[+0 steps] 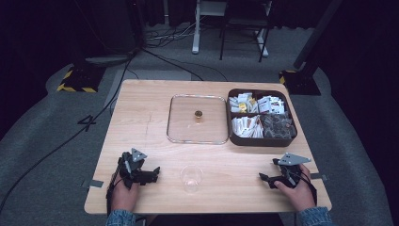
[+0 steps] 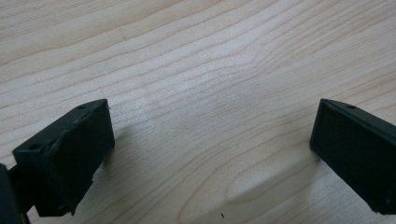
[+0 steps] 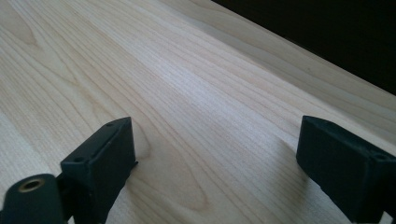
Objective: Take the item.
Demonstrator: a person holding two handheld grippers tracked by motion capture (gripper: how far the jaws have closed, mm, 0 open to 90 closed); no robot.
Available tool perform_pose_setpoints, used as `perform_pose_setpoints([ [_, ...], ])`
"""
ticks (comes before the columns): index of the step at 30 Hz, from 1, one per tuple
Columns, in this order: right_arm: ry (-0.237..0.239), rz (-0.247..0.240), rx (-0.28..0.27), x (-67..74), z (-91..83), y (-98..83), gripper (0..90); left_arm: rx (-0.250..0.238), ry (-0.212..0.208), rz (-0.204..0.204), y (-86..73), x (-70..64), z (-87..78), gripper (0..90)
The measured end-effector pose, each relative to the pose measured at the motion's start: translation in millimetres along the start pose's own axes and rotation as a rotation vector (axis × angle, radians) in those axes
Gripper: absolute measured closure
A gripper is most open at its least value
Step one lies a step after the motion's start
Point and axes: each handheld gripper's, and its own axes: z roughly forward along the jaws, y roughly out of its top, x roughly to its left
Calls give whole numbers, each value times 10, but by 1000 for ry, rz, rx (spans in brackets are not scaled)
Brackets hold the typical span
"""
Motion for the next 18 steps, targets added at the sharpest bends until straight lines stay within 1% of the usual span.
perform_pose_setpoints([
  [3,0,1,-1,1,3,2,115,3,-12,7,-6,19,-8,1],
  [4,-1,1,0,2,3,2,114,1,-22,25,-16,59,-16,2],
  [6,-1,1,0,2,3,3,114,2,-30,35,-25,102,-26,1],
  [10,-2,1,0,2,3,2,114,3,-26,32,-41,155,-42,1],
  [11,-1,0,0,1,4,4,114,4,-24,24,-48,169,-48,1],
  [13,1,0,0,0,8,6,112,1,-26,29,-47,180,-47,1],
  [15,0,-1,2,-1,10,9,112,-1,-39,35,-48,200,-45,1],
  [18,0,-1,2,-1,11,10,110,1,-64,61,-70,240,-67,4],
])
